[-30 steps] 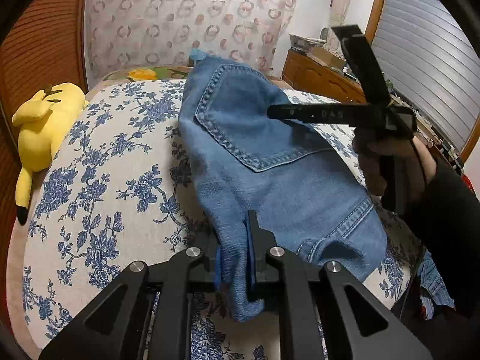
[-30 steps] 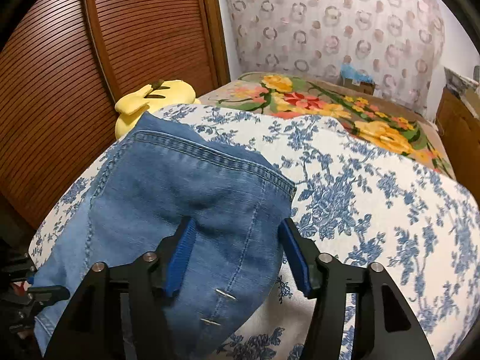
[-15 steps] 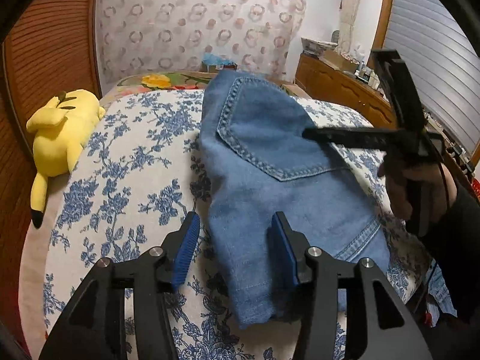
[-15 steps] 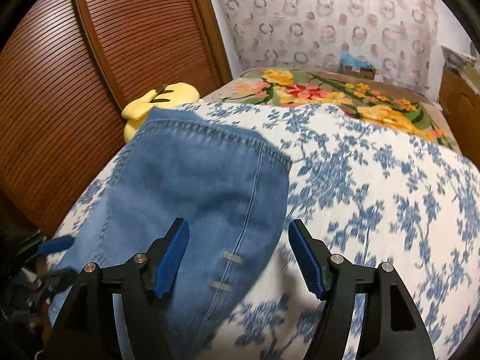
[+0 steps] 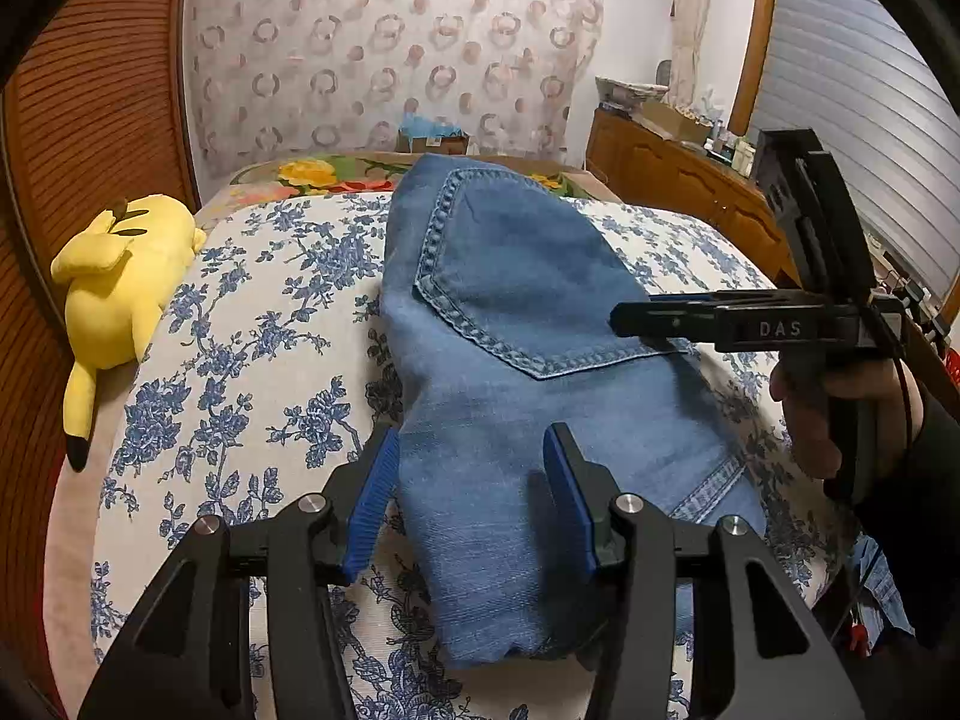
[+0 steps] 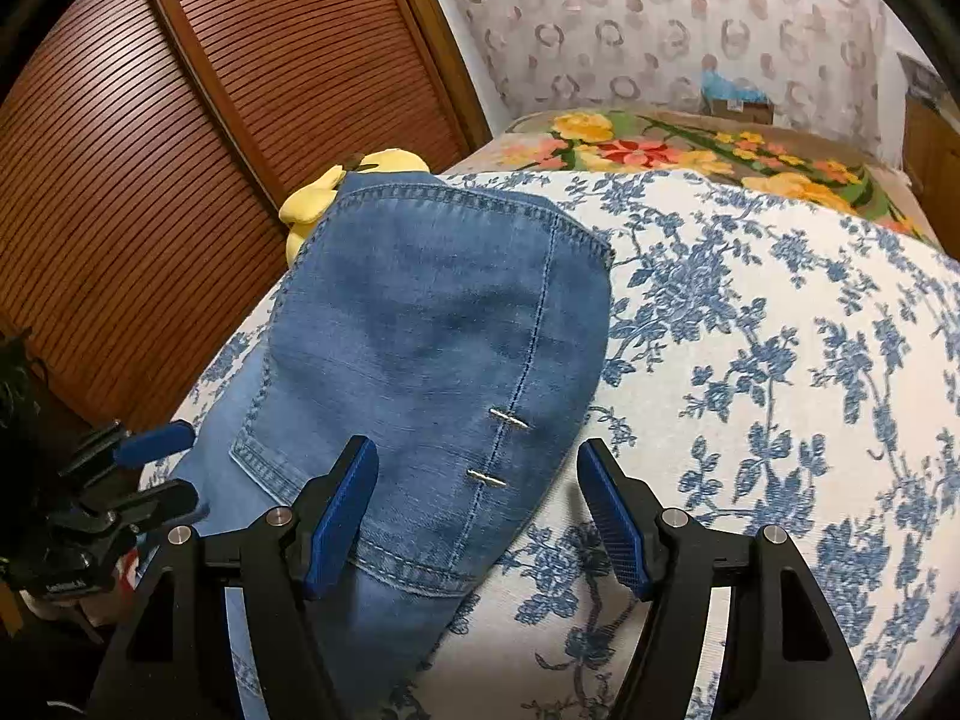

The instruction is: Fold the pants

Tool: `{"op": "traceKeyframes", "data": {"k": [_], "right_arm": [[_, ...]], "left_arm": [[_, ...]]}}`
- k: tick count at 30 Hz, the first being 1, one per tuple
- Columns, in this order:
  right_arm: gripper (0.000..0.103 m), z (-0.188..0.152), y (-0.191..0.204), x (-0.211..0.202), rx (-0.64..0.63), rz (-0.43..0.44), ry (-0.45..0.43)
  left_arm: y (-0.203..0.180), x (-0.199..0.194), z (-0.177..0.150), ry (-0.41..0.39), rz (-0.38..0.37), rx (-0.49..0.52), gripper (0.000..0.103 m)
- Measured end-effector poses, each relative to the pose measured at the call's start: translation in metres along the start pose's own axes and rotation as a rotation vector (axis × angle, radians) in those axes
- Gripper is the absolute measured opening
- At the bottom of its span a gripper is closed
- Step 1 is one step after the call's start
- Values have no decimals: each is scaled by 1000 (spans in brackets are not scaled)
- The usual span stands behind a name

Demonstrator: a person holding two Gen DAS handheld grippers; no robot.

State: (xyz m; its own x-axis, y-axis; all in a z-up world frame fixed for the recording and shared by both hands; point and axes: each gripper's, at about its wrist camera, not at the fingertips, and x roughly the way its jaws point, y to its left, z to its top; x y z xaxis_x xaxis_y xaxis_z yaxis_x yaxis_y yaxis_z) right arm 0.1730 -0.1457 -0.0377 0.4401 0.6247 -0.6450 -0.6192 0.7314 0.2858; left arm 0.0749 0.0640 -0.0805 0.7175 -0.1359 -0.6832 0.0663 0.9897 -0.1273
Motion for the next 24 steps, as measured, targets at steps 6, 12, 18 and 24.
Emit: {"op": "traceKeyframes", "data": {"k": [6,12,18,24], "right_arm": [[71,3,2,12,-2,31,12],[71,9,3,26,-7,56,22],[71,14,-2,42,3,99,34],[46,32,1,53,-44,137,46]], "left_arm": [[0,0,1,-3,1,1,51],[4,0,11,-12,4,9,51],[10,7,20,-13,-2,-1,51],[16,15,24,-4,-3,-18,51]]}}
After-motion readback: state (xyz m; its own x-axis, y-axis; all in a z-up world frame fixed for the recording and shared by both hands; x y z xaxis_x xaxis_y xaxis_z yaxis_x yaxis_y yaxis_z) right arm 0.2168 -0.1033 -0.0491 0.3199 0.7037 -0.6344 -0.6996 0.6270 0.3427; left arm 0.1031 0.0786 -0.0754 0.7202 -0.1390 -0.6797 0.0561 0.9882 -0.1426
